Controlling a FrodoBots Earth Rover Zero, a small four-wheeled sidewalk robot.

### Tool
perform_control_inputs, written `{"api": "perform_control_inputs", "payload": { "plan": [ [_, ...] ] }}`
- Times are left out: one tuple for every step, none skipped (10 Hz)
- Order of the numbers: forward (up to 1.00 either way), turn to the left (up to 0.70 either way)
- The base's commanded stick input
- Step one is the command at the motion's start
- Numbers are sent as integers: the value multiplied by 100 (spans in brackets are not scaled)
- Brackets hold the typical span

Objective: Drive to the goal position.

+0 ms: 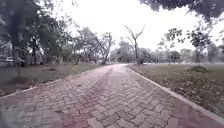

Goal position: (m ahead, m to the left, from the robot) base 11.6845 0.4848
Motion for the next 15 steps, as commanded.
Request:
{"api": "perform_control_inputs", "payload": {
  "plan": [
    [70,0],
    [70,0],
    [70,0],
    [70,0],
    [70,0],
    [70,0],
    [70,0],
    [70,0],
    [70,0],
    [70,0],
    [70,0],
    [70,0],
    [70,0],
    [70,0],
    [70,0]
  ]
}}
